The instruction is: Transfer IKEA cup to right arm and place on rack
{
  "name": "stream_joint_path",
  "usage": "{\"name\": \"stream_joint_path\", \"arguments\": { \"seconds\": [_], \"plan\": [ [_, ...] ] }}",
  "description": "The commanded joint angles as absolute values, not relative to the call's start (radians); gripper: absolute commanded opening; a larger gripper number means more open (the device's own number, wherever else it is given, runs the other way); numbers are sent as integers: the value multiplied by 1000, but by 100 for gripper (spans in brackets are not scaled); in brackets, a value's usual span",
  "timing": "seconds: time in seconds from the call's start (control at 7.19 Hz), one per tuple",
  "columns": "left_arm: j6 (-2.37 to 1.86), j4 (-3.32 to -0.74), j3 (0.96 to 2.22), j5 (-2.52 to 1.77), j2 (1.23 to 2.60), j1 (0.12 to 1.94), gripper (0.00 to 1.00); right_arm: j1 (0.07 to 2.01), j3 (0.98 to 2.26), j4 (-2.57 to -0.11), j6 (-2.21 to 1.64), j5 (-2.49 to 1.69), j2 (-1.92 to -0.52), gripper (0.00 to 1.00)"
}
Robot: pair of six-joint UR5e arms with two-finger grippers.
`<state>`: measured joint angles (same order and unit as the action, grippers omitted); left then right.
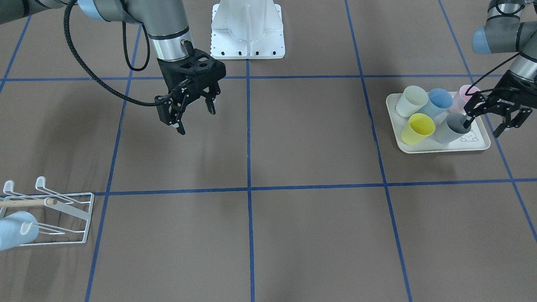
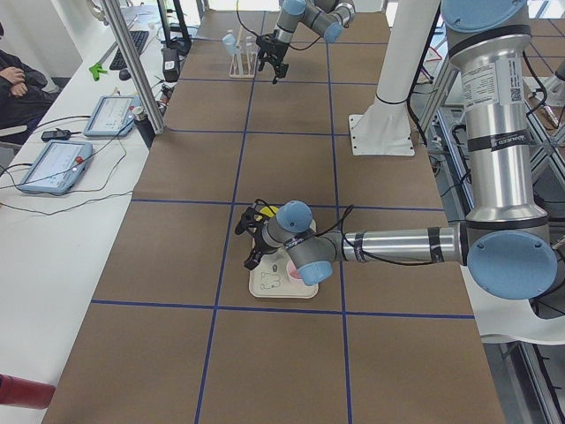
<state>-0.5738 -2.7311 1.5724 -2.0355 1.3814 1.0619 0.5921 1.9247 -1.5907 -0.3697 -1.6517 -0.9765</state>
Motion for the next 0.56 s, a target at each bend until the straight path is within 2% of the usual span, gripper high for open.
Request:
{"name": "stream_joint_path", "arguments": {
  "seconds": [0.0, 0.42],
  "plan": [
    [-572, -2741, 1572, -2037, 1379, 1051, 67, 591, 1916, -1589, -370, -1634, -976, 100],
    [-574, -2743, 1566, -2037, 1378, 1019, 64, 588, 1905, -1588, -370, -1623, -971, 100]
  ]
}}
